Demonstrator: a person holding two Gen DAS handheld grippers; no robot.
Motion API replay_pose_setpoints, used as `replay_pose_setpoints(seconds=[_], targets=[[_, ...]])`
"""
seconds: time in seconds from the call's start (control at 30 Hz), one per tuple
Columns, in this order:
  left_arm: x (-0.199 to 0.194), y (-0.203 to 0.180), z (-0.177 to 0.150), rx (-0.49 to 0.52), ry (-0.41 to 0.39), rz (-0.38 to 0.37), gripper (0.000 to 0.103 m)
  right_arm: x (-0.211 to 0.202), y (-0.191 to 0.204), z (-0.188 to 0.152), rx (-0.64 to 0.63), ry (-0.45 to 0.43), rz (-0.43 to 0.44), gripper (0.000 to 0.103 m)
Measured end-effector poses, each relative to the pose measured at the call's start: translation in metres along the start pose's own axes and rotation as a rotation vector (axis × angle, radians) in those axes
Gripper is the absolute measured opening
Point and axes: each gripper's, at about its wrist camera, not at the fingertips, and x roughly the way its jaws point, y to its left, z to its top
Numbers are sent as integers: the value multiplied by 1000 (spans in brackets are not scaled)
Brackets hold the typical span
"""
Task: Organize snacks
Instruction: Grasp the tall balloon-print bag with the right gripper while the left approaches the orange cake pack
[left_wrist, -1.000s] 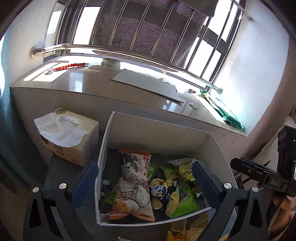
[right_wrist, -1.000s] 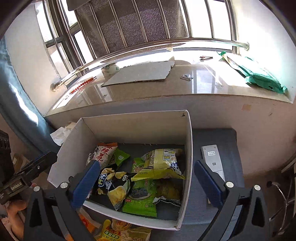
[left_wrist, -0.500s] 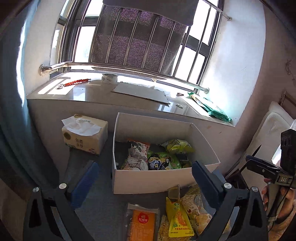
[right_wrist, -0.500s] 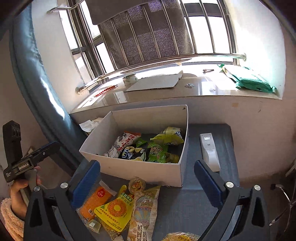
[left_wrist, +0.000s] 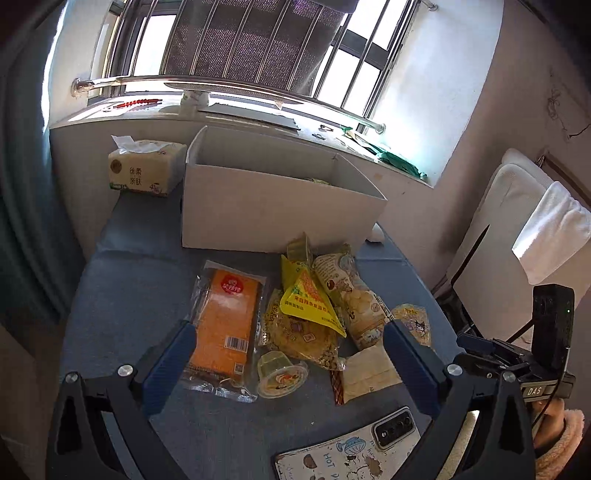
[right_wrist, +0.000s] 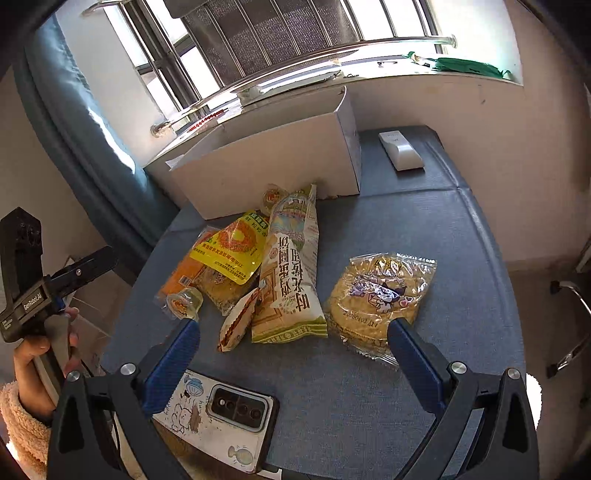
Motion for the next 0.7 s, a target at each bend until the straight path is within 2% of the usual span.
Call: replay_pose_setpoints(seconds=[0.17, 0.33, 0.47, 0.7], targets=[[10, -18, -18, 44, 48, -11, 103, 4, -10, -10, 31, 34, -8, 103], [13, -31, -19, 97, 60, -19, 103, 7, -9, 4, 36, 19, 27, 103], [12, -28, -18, 83, 66, -30, 103, 21, -5, 23, 20, 33, 75, 103], [6, -12, -16, 37, 54, -25, 103, 78, -9, 63, 31, 155, 120, 103]])
